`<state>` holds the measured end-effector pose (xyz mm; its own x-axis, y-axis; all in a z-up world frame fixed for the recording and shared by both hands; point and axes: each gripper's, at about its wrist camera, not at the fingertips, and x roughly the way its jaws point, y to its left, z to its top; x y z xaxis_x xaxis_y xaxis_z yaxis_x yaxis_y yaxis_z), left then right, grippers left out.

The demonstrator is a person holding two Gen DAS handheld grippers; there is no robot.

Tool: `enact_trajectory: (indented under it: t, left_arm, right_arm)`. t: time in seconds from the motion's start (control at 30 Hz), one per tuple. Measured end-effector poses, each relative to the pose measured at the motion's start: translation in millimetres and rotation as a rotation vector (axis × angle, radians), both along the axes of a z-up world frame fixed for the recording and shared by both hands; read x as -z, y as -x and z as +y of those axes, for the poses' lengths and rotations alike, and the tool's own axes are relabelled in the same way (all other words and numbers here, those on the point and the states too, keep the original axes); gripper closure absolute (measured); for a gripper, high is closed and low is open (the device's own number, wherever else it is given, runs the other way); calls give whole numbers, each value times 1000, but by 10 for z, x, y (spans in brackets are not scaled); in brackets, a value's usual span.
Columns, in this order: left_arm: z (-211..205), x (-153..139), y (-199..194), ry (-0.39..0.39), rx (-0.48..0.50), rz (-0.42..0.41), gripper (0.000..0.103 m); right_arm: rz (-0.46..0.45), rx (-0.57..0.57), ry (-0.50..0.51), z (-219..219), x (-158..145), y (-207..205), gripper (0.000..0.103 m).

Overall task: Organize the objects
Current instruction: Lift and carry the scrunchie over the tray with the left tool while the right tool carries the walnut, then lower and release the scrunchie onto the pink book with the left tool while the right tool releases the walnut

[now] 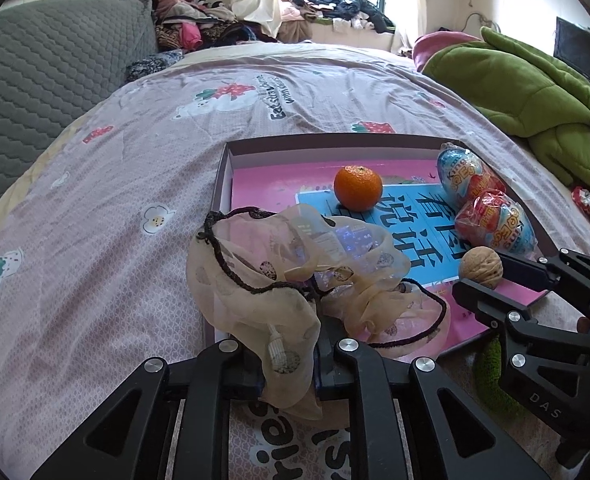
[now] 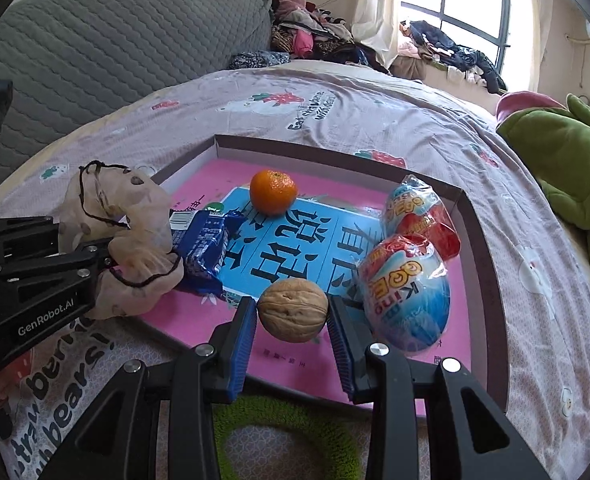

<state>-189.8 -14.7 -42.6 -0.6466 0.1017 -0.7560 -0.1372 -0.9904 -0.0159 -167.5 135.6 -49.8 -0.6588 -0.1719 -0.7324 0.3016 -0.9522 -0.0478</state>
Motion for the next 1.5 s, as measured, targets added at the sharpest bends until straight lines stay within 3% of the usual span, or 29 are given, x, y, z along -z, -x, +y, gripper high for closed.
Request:
enact_trajectory:
  t: [0.17, 0.27, 0.33, 0.43, 0.87, 1.1, 1.27, 1.43, 1.5]
  left_arm:
    - [-32, -6, -17, -7, -12, -12, 80]
    - [-50, -20, -35, -10, -19, -17, 69]
    - [-57, -30, -53, -3, -21, -15, 53]
    - [-75, -41, -84, -29, -10, -25, 48]
    - [-83, -194, 96, -46, -41, -10, 46]
    - [-88, -221, 370, -72, -50, -96, 41]
    - [-109, -253, 586, -111, -61, -212, 37]
    - [-69, -365, 725, 21, -91, -256, 33]
    - [-80, -421, 760, 27, -86, -277, 33]
  right_arm:
    - [-4, 5, -3, -14, -8, 10, 66]
    - [-12, 13, 4, 5, -18, 15, 64]
    - [-12, 19, 9, 25, -34, 11, 57]
    - [-14, 20, 20, 41, -70, -1, 53]
    - [41, 25, 41, 85, -358, -121, 52]
    - [43, 27, 55, 134, -414, -117, 52]
    - [49, 37, 72, 192, -460, -112, 52]
    - [55, 41, 93, 231, -520, -124, 52]
    - [56, 34, 100, 224, -536, -140, 52]
